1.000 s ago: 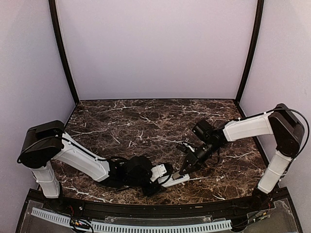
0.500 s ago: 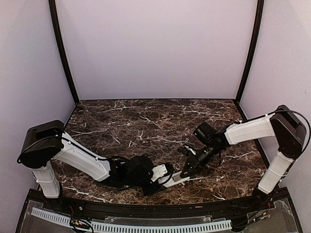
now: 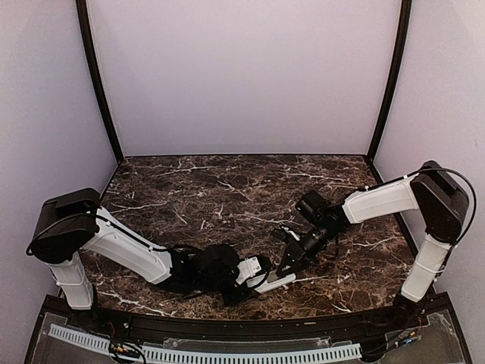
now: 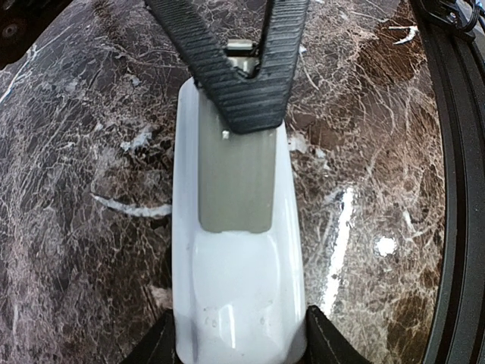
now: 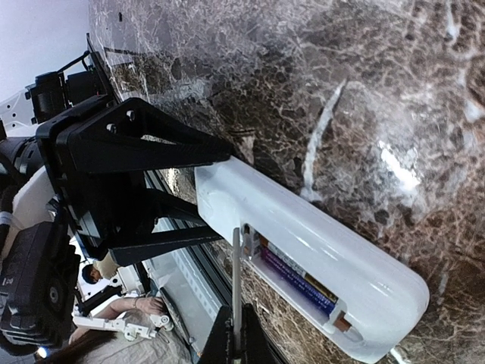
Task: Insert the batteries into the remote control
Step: Load the battery cover onto the remote control without the battery cover.
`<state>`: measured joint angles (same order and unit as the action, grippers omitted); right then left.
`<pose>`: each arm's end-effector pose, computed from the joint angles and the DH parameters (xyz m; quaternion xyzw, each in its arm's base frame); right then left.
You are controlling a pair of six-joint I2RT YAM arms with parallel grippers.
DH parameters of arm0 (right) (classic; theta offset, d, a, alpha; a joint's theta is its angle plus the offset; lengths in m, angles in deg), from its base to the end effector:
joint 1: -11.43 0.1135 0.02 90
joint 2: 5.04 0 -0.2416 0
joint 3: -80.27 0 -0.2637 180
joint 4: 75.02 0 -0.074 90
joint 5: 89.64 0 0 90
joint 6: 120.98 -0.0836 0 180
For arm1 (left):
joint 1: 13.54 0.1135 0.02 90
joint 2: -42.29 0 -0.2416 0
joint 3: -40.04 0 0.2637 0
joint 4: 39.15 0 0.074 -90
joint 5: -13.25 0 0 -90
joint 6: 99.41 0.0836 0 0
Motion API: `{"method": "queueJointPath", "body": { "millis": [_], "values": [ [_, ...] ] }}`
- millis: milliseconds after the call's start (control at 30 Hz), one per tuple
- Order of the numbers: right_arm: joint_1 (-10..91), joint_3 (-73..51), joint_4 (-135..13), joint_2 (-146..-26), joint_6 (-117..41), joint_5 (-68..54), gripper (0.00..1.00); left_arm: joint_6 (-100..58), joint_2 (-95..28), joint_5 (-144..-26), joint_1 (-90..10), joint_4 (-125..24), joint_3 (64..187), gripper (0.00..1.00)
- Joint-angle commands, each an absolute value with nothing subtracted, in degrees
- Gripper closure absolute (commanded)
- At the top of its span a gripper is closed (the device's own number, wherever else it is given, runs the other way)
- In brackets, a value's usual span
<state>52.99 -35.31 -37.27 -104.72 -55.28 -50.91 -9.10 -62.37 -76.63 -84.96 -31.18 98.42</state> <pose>0.1908 0.2563 0.0786 0.1970 -0.8720 -0.4315 0.1208 0.1235 -0.3668 0.0590 0.5269 0.7296 -0.2527 0.3552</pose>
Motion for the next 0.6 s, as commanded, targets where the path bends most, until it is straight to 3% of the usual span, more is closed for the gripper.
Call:
{"method": "queueJointPath", "body": {
  "millis": [0,567],
  "values": [
    [52.74,-32.33,-34.22,-107.39,-51.76,-49.49,1.0,-8.96,-62.73,-77.54,-85.87,-37.64,97.28,0.69],
    [51.51,-32.44,-31.25,-107.3,-50.63,-48.33,1.0,-9.06,-62.83,-77.41,-85.87,-37.63,97.35,0.69]
  ]
}}
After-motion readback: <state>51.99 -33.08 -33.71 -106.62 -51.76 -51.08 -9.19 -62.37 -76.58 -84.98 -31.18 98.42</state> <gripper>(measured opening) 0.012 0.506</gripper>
